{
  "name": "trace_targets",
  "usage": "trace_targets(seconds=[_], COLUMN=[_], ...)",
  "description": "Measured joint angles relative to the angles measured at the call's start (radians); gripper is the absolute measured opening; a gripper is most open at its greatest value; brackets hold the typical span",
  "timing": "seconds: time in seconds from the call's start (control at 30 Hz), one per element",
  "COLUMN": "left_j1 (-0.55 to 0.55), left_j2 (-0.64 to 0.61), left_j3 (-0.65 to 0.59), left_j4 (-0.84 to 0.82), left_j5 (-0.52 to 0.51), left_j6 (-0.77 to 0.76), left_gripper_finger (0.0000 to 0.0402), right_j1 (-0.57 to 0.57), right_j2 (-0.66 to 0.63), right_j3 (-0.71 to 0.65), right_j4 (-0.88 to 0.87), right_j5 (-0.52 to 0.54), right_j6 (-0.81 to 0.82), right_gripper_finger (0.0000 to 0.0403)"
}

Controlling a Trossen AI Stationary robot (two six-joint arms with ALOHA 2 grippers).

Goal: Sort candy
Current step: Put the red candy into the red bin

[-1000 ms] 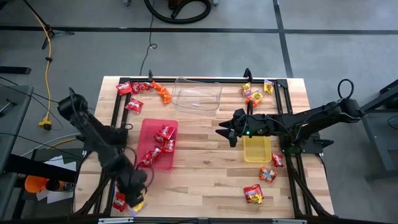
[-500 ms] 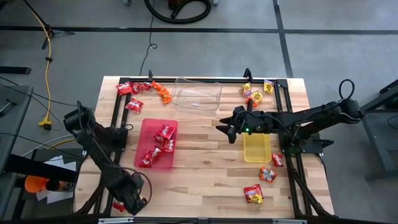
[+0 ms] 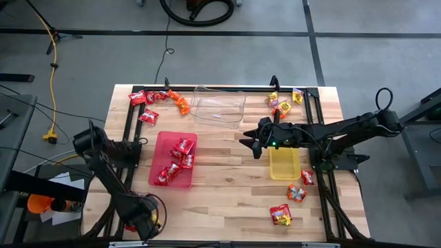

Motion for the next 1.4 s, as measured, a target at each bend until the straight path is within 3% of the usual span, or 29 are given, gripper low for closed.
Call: trace_targets(seconds=[0.1,0.17,0.37,0.5,0.63,0.73,0.9,1.03,1.2,1.4], left_j1=[-0.001,-0.006,0.006,0.060,0.185,0.324,0.547,0.648,0.701,0.716], left_j2=[-0.036,-0.084,-0.321,-0.479,-0.582,-0.631,-0.664,-0.663,-0.662,-0.662], left_j3=[0.000,0.000,0.000,0.000,0.001,0.001,-0.003,-0.043,-0.137,-0.172], left_j4=[-0.001,-0.004,-0.013,-0.015,-0.072,-0.124,-0.135,-0.130,-0.127,-0.113], left_j5=[-0.012,-0.031,-0.189,-0.421,-0.658,-0.742,-0.768,-0.740,-0.719,-0.715], left_j6=[0.050,0.073,0.183,0.311,0.453,0.600,0.884,1.042,1.058,1.026], left_gripper_finger=[0.0045,0.0014,0.0005,0.0003,0.0001,0.0001,0.0000,0.0001,0.0020,0.0089], right_j1=[0.000,0.000,0.000,0.000,0.000,0.000,0.002,0.012,0.032,0.054], right_j2=[0.000,0.000,0.000,0.000,0.000,0.000,0.000,0.000,0.000,0.000], right_j3=[0.000,0.000,0.000,0.000,0.000,0.000,0.000,0.000,0.000,0.001], right_j4=[0.000,-0.001,-0.001,-0.003,-0.001,0.015,0.100,0.148,0.156,0.154], right_j5=[0.000,0.000,0.000,0.000,0.009,0.008,0.001,-0.001,-0.001,-0.002], right_j6=[0.000,0.000,0.000,-0.003,0.001,0.004,0.009,0.009,0.013,0.034], right_gripper_finger=[0.0222,0.0222,0.0222,0.0222,0.0222,0.0222,0.0222,0.0222,0.0222,0.0222])
